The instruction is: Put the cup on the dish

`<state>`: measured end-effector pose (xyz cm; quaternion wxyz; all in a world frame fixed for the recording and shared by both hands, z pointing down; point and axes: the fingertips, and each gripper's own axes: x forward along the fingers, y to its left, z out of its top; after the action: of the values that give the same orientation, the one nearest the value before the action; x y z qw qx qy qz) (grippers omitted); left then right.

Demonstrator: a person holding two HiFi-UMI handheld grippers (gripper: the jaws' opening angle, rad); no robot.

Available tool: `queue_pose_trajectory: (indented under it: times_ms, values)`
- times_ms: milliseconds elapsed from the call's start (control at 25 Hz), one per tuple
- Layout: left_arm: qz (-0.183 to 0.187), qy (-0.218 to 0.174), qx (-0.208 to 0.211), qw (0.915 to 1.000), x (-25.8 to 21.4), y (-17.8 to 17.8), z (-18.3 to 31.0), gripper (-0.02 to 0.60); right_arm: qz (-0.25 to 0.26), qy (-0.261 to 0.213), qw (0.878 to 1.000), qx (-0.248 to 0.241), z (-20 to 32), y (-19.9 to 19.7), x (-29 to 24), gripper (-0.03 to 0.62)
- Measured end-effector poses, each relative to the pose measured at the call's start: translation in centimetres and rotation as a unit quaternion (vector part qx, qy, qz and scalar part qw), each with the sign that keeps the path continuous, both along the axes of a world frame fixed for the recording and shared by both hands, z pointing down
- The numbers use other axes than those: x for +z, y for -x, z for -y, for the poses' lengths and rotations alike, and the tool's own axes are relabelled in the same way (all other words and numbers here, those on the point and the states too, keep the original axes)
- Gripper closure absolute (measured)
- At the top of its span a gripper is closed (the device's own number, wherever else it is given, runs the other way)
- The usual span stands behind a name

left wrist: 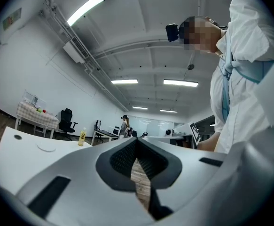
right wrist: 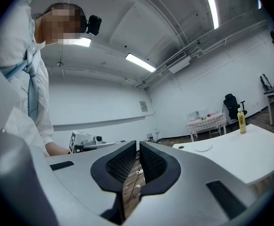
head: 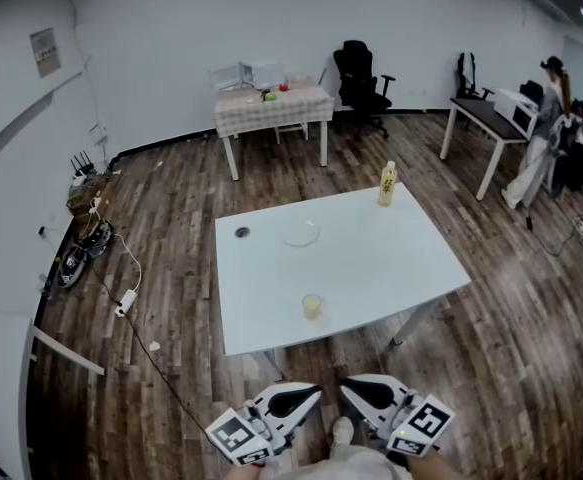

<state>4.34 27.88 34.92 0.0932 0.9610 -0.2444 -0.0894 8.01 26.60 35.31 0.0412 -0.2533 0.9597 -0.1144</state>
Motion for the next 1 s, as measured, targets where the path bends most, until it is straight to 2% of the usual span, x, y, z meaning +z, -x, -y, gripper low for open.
queue_pose_trajectory:
  times_ms: [560, 800, 1000]
  values:
    - [-0.001, -0.009, -0.038, 0.9992, 0.1, -3.9, 8.2, 0.581, -0.006, -0.006, 0.998, -0.056, 8.0, -3.3, 0.3, 0.559]
    - [0.012, 0.001, -0.046, 0.9989, 0.9, -4.9, 9.3, 0.581, -0.001, -0.003, 0.998, -0.069, 9.3, -4.2, 0.6, 0.56]
    - [0.007, 0.001, -0.046, 0.9989, 0.6, -5.4, 10.3, 0.581, -0.001, 0.001, 0.997, -0.073, 10.3, -4.1, 1.1, 0.559]
